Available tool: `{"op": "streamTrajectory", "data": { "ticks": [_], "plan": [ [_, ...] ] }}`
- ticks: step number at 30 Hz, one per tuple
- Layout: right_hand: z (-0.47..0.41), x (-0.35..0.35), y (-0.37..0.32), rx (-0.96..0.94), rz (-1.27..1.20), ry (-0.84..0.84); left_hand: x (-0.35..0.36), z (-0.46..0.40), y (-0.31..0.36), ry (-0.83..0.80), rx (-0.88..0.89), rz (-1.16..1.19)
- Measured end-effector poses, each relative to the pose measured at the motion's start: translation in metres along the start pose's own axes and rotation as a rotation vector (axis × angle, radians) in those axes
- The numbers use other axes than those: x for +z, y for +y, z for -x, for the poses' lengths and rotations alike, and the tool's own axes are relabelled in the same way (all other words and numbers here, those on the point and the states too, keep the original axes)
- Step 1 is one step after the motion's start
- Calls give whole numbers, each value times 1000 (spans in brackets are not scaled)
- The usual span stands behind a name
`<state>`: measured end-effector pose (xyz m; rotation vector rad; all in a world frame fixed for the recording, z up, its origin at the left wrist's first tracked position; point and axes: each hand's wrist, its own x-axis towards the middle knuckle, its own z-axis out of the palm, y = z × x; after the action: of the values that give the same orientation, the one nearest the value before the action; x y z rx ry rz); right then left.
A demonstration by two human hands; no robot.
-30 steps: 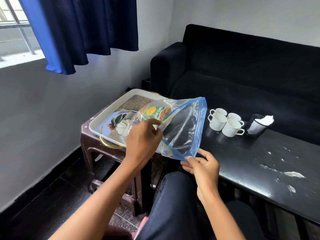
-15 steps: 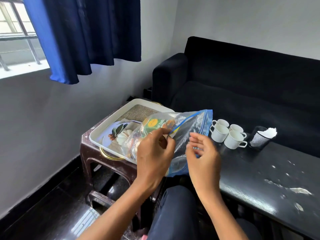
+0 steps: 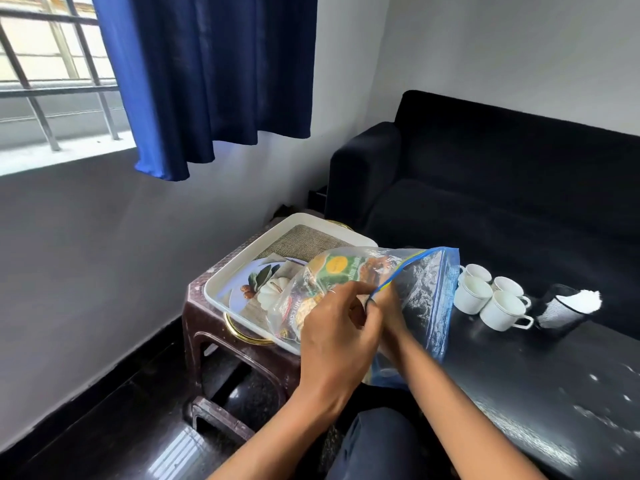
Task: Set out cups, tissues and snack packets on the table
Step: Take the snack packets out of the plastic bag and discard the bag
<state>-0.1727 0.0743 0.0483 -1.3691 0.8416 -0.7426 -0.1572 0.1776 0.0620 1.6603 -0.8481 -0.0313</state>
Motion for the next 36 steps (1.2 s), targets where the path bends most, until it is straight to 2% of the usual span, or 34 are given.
{"op": "streamTrajectory", "data": {
  "ticks": [2,5,7,13,19,27,32,36],
  "plan": [
    [-9,-1,5,87,-103,50,-1,-1,-1,-5,0,-18],
    [-18,2,3,242,-392,49,-1,-2,-1,-8,3,-57],
    [-16,6,-1,244,-341,54,-2,-3,-1,-4,1,-83],
    [-13,-15,8,-10,110,253,-4,-3,-1,25,-14,-97],
    [26,-49,0,-219,178,276,-5,-4,-3,43,-24,-71],
    [73,-102,-24,-169,8,282,-4,-6,-7,24,-92,-107],
    [90,-138,-44,-137,-108,295,-2,-7,-10,-100,-106,-220],
    [92,-157,-64,-195,-205,381,1,-4,-13,-209,-21,-244]
  ]
}}
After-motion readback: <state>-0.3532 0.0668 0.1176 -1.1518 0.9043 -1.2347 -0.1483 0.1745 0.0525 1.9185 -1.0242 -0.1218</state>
